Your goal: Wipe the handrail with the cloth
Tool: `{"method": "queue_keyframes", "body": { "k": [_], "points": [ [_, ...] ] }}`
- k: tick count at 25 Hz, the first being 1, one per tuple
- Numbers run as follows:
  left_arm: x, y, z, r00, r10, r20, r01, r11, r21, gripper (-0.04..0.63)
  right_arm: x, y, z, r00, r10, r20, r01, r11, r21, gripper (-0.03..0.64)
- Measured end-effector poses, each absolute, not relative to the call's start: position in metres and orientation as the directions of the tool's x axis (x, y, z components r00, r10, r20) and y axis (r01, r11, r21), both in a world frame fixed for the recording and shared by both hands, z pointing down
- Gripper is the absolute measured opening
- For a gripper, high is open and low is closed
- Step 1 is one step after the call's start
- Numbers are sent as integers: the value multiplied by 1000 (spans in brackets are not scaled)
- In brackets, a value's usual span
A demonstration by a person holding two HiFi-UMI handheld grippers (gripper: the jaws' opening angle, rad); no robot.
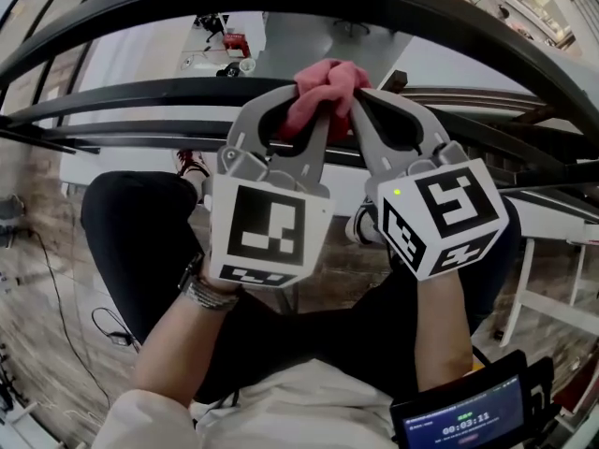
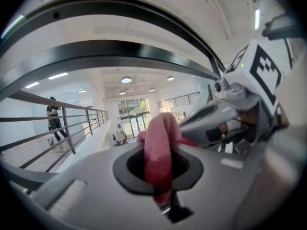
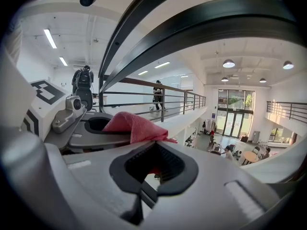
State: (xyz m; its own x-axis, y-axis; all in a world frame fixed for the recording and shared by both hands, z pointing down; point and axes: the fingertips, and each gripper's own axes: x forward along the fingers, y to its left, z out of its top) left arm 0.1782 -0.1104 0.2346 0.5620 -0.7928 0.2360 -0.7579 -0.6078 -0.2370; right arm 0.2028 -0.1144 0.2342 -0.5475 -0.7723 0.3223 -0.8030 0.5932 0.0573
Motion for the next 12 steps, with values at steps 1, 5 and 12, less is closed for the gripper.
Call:
{"method": "queue_keyframes", "body": {
  "k": [1, 5, 12],
  "points": [
    [180, -110, 234, 556, -798, 233, -764, -601, -236, 26, 205, -114, 234, -549, -771, 322, -801, 595, 60, 2],
    [203, -114, 234, 539, -809, 235, -772, -586, -246, 25, 228, -117, 233, -569, -760, 314, -784, 617, 70, 2],
    [216, -115, 234, 523, -817, 242, -776, -574, -260, 23, 243, -116, 233, -574, -759, 308, -787, 615, 49, 2]
  ]
}}
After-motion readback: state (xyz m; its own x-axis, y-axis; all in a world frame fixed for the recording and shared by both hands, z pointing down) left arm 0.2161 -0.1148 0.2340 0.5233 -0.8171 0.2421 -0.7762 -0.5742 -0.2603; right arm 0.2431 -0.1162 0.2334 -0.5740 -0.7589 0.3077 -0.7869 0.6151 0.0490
